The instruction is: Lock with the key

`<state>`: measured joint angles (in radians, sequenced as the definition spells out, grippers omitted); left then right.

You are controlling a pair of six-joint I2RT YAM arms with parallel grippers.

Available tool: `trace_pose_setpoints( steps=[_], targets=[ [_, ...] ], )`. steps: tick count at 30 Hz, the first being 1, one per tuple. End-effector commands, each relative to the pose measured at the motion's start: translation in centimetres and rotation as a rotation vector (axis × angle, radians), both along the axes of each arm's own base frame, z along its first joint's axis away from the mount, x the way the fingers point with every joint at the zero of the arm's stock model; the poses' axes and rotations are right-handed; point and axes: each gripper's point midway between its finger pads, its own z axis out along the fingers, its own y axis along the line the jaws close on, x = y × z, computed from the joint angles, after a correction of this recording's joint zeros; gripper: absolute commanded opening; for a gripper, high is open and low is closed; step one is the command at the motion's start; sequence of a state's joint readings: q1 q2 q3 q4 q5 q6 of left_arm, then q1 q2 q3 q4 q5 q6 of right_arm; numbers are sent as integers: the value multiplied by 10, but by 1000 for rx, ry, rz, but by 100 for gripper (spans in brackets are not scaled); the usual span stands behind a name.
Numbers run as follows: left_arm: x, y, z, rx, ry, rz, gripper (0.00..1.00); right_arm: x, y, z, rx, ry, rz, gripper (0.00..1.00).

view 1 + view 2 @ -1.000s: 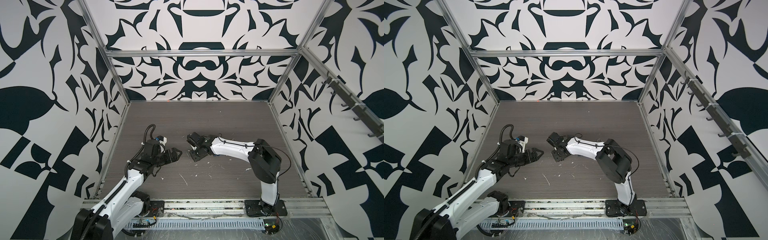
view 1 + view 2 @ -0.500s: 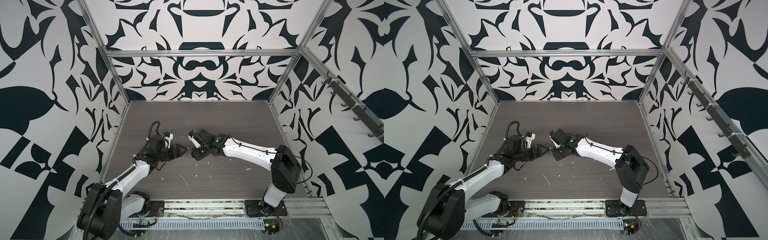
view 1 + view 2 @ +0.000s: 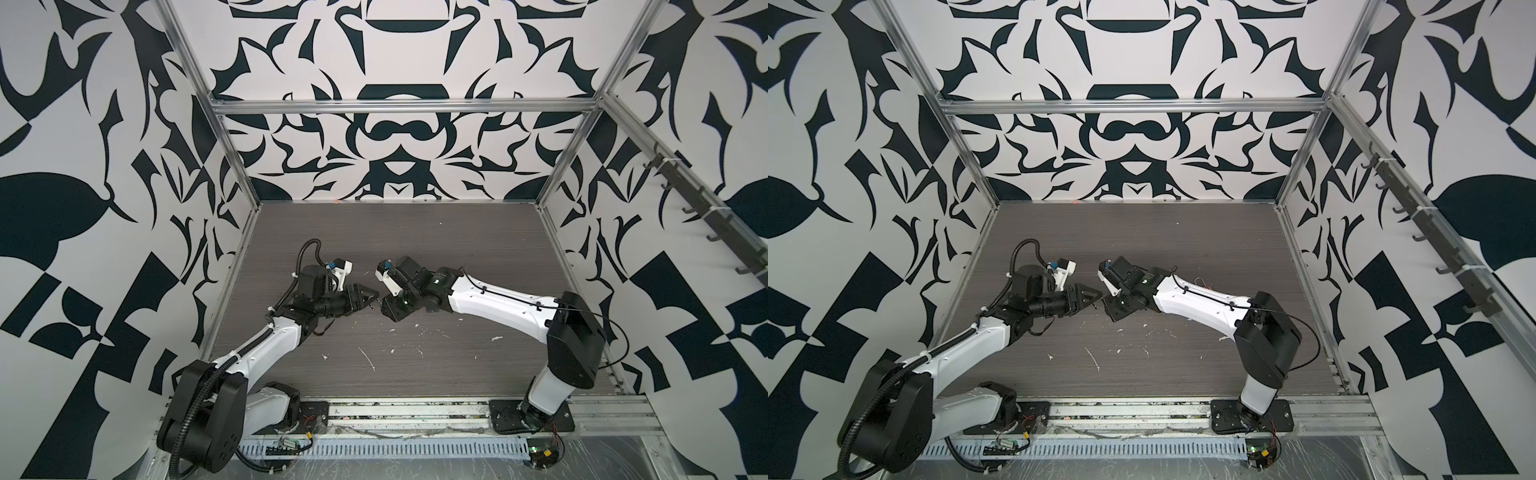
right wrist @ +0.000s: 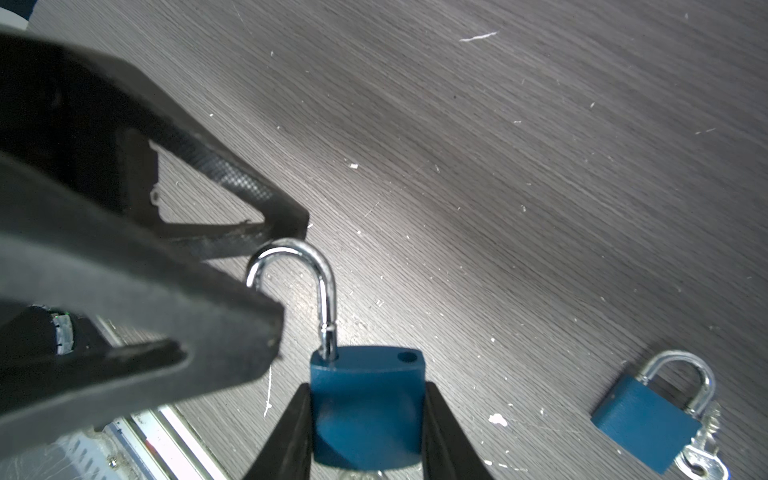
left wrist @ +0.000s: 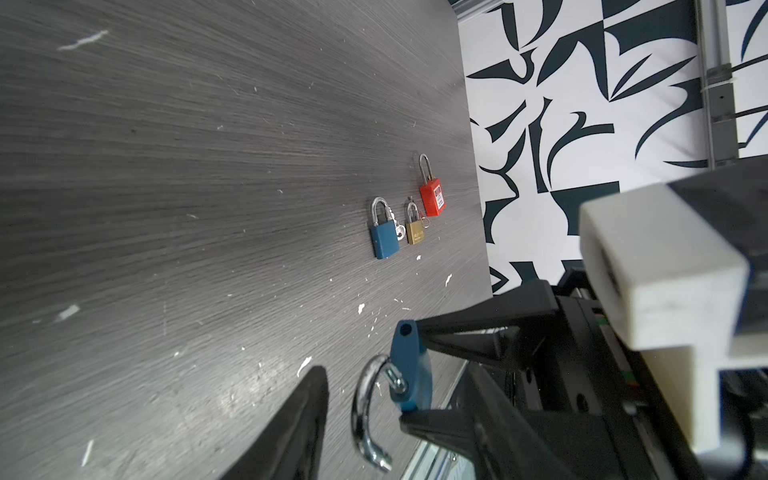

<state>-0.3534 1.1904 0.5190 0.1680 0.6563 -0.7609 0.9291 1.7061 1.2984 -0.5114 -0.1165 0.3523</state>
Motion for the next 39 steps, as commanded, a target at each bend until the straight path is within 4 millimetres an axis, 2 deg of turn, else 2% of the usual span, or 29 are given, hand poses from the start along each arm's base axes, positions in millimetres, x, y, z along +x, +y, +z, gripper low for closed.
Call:
trace_pose_setpoints(
  steps=[1,7,14,27,36,39],
  targets=[
    [-3,-3,14,-31,-25,-23,51,7,10,42,95,-64,-1,13],
    [-5,-3,13,-31,-20,-31,44,7,10,46,98,-67,-5,13],
    [-5,-6,10,-37,-12,-43,30,3,10,49,111,-63,-4,13],
    [-4,-8,9,-51,-3,-55,20,6,10,52,113,-76,-13,13],
    [-4,-10,12,-58,-2,-65,1,8,11,51,129,-80,-28,13],
    [-2,-12,14,-65,6,-69,0,8,12,53,142,-85,-32,14]
  ],
)
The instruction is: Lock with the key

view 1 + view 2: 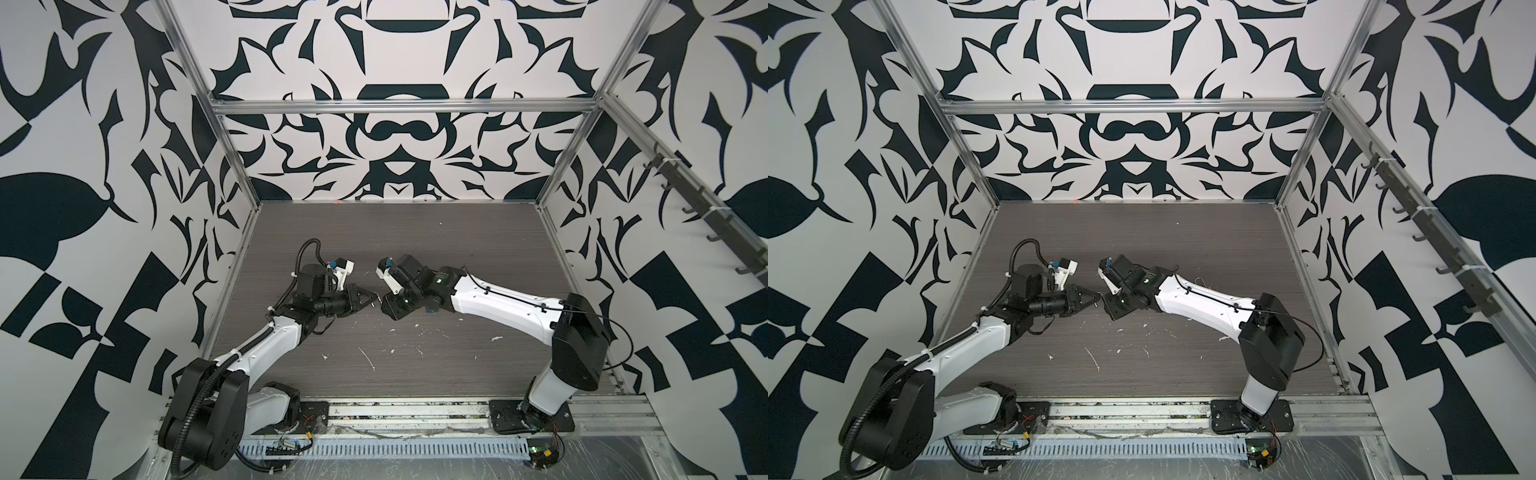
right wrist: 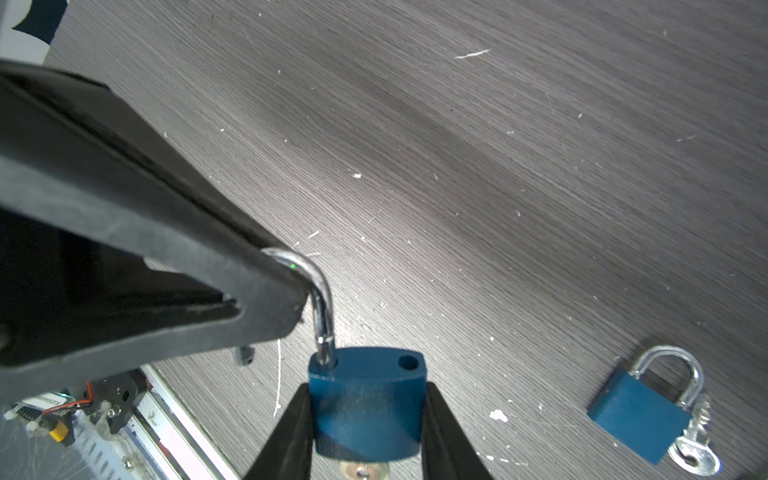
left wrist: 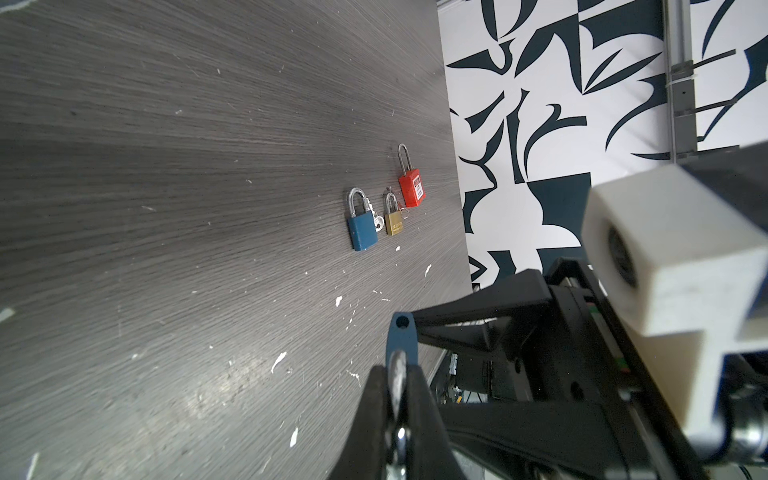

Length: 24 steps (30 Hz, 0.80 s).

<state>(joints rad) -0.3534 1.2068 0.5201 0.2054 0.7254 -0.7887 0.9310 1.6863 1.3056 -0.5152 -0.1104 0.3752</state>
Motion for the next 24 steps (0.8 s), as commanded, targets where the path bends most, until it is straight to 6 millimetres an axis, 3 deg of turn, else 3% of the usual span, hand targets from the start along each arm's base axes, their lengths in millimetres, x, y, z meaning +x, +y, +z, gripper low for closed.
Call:
trace_pose_setpoints(
  steps=[1,6,10,13,18,24],
  targets=[
    [4,-5,9,-17,-11,-21,0,8,12,43,124,-83,-13,15],
    [8,-2,17,-37,-19,25,0,11,11,47,147,-108,-30,30],
    [11,1,29,-61,-53,69,0,13,4,55,188,-164,-62,49],
    [15,1,38,-65,-60,80,0,13,-3,62,246,-213,-85,56],
    [20,-2,50,-85,-49,81,0,9,-21,75,318,-300,-120,61],
    [27,0,58,-119,34,148,0,-1,-45,88,355,-421,-138,59]
  ],
)
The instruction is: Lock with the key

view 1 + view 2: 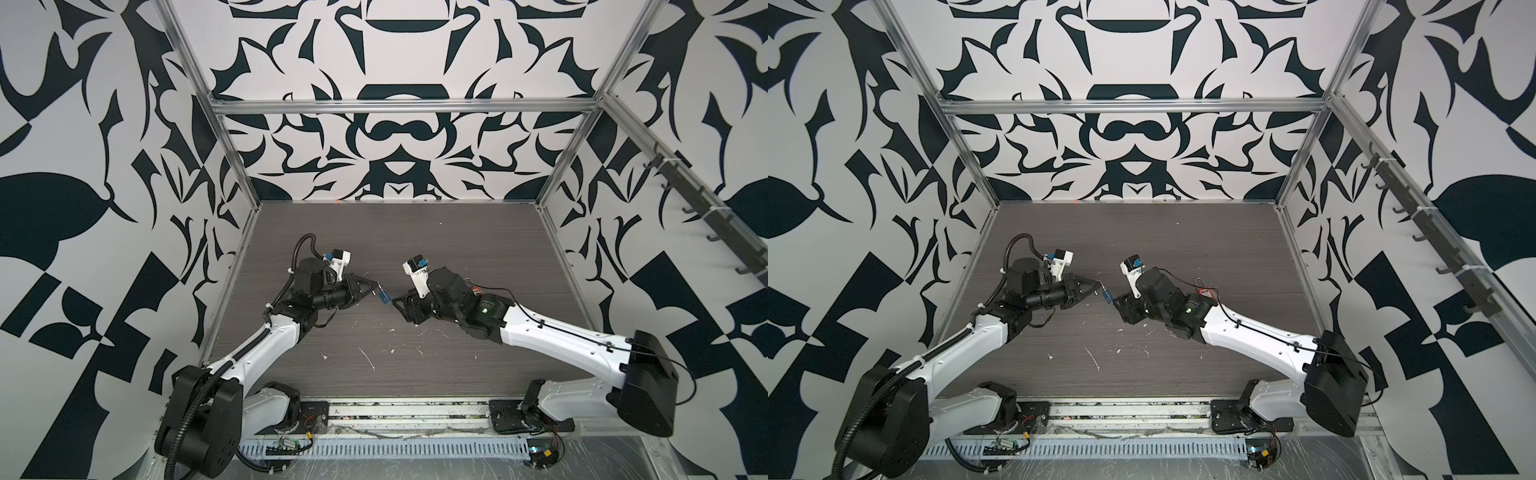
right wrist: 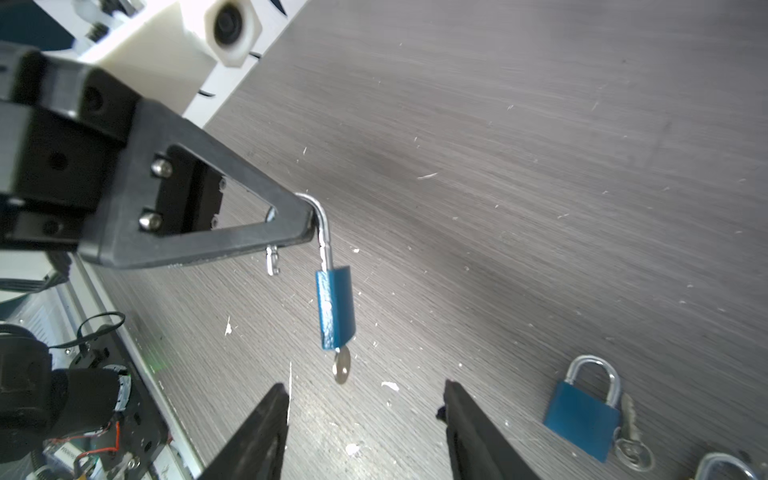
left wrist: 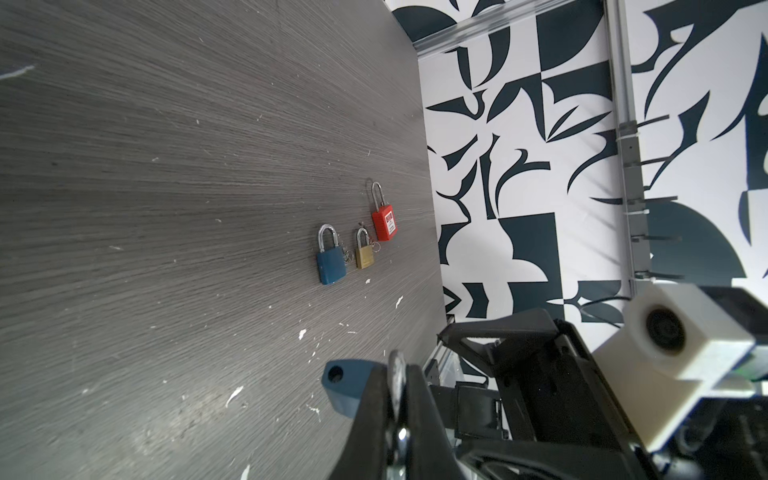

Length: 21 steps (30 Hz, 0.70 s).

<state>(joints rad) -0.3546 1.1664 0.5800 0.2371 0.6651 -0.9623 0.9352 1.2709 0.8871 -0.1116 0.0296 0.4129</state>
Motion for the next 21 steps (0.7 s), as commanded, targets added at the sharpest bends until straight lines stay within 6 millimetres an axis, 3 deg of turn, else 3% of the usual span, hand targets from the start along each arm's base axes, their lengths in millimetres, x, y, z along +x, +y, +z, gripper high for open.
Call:
trace_pose_setpoints(
  steps=[1,4,9,21],
  targets=[
    [8,0,20,-43,33,44,0,1,-4,33,74,-153,-24,55],
    [8,-1,27,-67,79,58,0,-6,-7,35,83,-208,-3,48],
    [5,-1,34,-101,142,67,0,-16,4,40,123,-257,72,47],
    [-9,3,55,-165,112,70,0,-5,37,46,171,-267,116,50]
  ],
)
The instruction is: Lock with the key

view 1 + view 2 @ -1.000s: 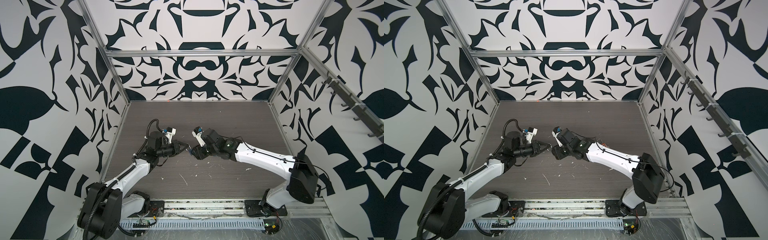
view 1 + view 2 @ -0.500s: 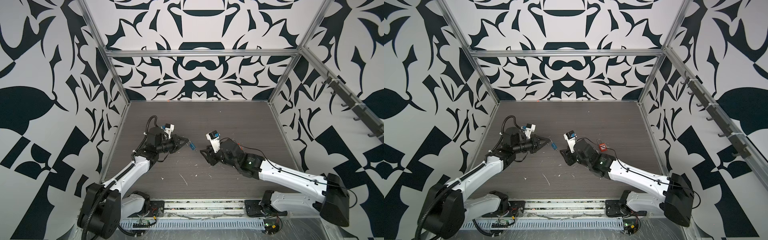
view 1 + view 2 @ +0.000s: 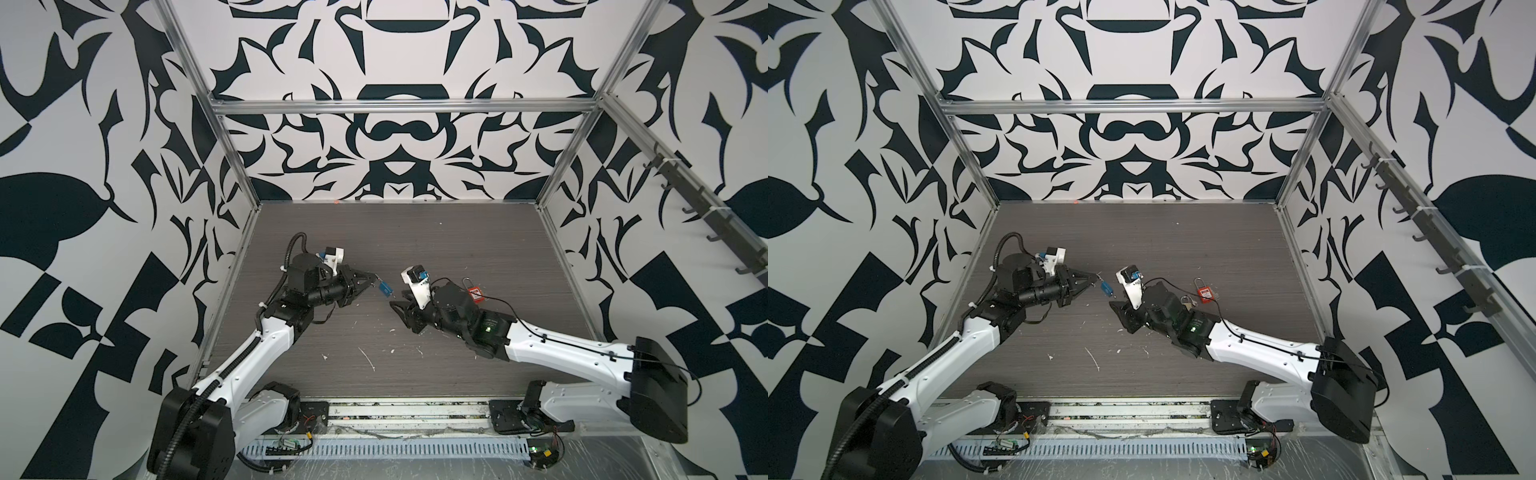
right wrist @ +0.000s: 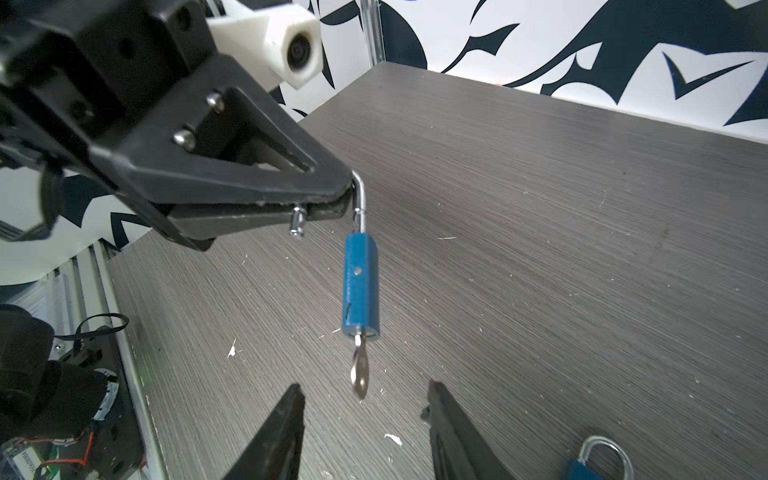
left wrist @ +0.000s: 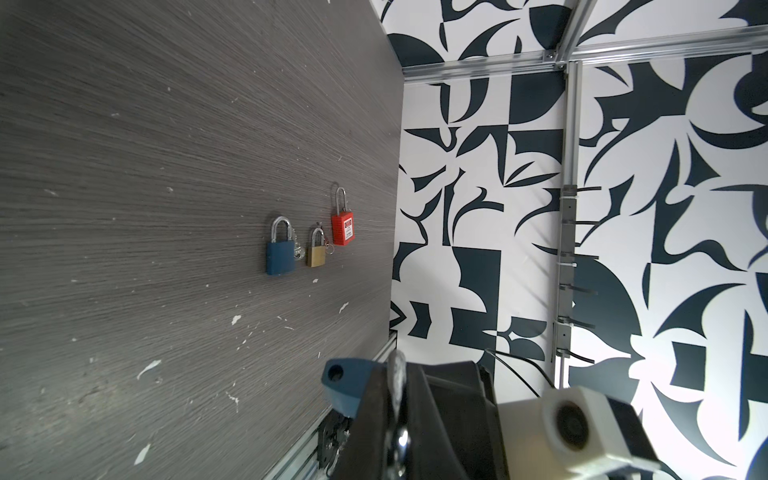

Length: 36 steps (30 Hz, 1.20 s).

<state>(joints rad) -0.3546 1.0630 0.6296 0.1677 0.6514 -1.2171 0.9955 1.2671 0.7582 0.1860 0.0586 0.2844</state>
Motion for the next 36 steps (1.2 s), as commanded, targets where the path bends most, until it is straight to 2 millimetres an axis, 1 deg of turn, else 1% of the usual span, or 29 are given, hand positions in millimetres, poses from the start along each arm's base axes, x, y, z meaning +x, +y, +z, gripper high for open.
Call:
trace_pose_setpoints(
  steps=[1,7,10,13,16,17,19,21,23,24,27,29,33,36],
  targets=[
    [-5,-1,16,-41,-33,-14,0,4,17,42,115,-67,29,50],
    [-8,-1,18,-55,-35,-17,0,8,23,49,133,-80,27,49],
    [-9,-1,17,-58,-33,-16,0,9,25,50,130,-80,29,48],
    [-9,-1,17,-63,-36,-16,0,10,27,49,129,-73,34,44],
    [-8,-1,17,-67,-36,-13,0,10,30,46,124,-63,38,36],
    [-8,-1,17,-69,-35,-16,0,10,31,45,122,-59,38,36],
    [-8,-1,17,-71,-36,-18,0,11,31,44,122,-57,35,32],
    [-8,-2,17,-74,-36,-24,0,12,30,45,126,-60,26,29],
    [-9,-3,17,-76,-35,-29,0,13,29,48,138,-66,19,23],
    [-9,-3,17,-77,-36,-30,0,13,28,51,145,-72,13,21],
    [-10,-3,15,-76,-32,-28,0,13,25,56,159,-80,5,20],
    [-10,-2,14,-76,-31,-29,0,13,25,60,164,-83,6,22],
    [-9,-3,11,-85,-27,-29,0,14,26,59,161,-80,6,25],
    [-8,-4,11,-90,-26,-30,0,13,30,57,157,-71,18,23]
  ],
)
